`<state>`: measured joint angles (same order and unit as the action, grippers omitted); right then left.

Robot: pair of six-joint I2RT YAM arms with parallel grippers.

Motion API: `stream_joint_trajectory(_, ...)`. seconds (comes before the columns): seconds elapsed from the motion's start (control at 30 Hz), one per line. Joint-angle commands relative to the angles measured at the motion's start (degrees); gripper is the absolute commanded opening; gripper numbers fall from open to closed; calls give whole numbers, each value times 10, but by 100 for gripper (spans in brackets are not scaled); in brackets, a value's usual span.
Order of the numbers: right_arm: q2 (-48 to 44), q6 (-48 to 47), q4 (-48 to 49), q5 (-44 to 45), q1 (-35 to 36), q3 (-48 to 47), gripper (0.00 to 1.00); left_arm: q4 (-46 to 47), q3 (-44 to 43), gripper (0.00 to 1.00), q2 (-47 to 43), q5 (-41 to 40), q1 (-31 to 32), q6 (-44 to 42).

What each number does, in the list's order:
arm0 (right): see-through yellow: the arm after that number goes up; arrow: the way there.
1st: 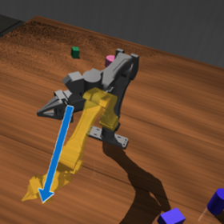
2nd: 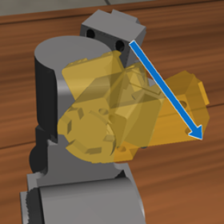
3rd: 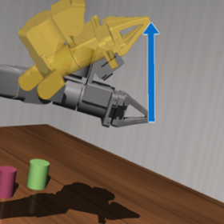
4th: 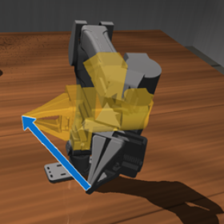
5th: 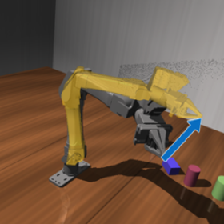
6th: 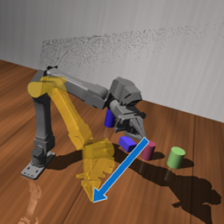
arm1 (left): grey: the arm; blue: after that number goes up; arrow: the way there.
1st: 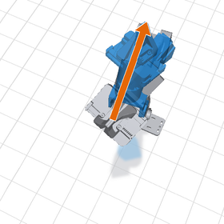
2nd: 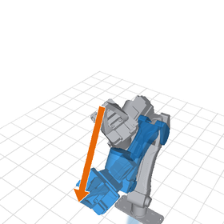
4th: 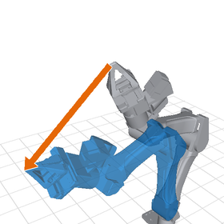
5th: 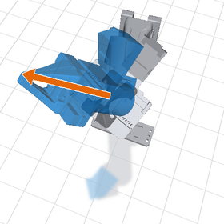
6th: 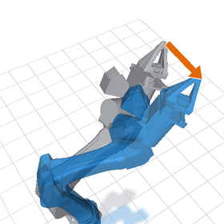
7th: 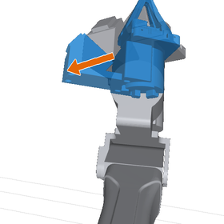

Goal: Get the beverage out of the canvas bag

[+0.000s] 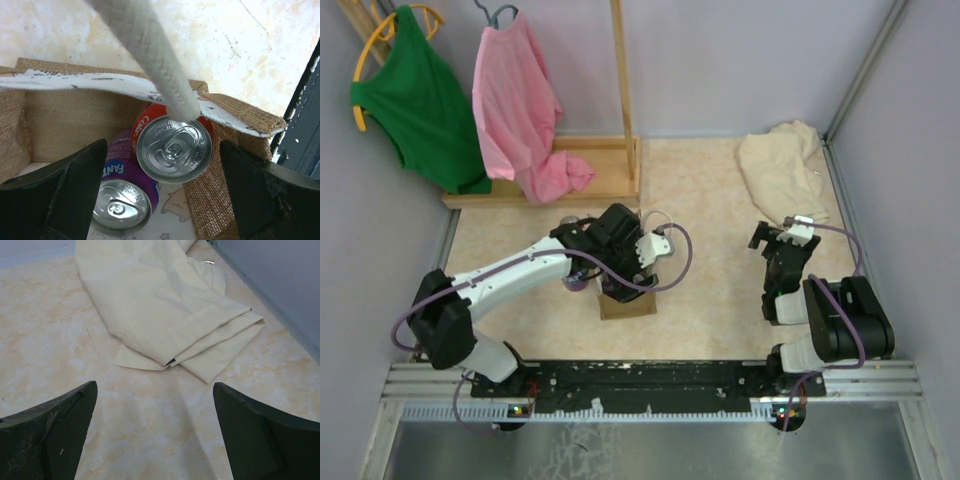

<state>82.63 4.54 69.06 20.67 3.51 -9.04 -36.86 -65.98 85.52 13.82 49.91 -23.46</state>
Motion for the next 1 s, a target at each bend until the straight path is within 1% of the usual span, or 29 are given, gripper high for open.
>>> stream_joint_trajectory(0.0,2,-6,23,2,-2,-5,99,-10,-5,99,4,28,8,-9)
stream_joint_trajectory(0.17,2,-6,23,2,-2,-5,99,-10,5,99,11,25,9,2)
stream_joint_trajectory(0.5,2,-6,23,2,-2,-4,99,12,16,86,30,29,8,11)
stream_joint_trajectory(0.57,2,-6,23,2,-2,-5,99,12,16,79,35,34,8,11)
stream_joint_trajectory(0.6,2,-6,23,2,-2,-5,99,11,16,67,36,36,8,11)
stream_joint_trajectory(0.63,2,-6,23,2,-2,-5,99,10,16,53,37,36,8,11)
stream_joint_trajectory(0.67,2,-6,23,2,-2,-5,99,9,16,42,37,34,8,13)
stream_joint_trajectory(0.73,2,-6,23,2,-2,-5,99,8,16,27,36,33,8,13)
stream_joint_trajectory(0.87,2,-6,23,2,-2,-5,99,-1,11,13,33,32,8,16)
stream_joint_trajectory(0.97,1,-6,23,2,-2,-5,99,-8,5,0,30,29,8,19)
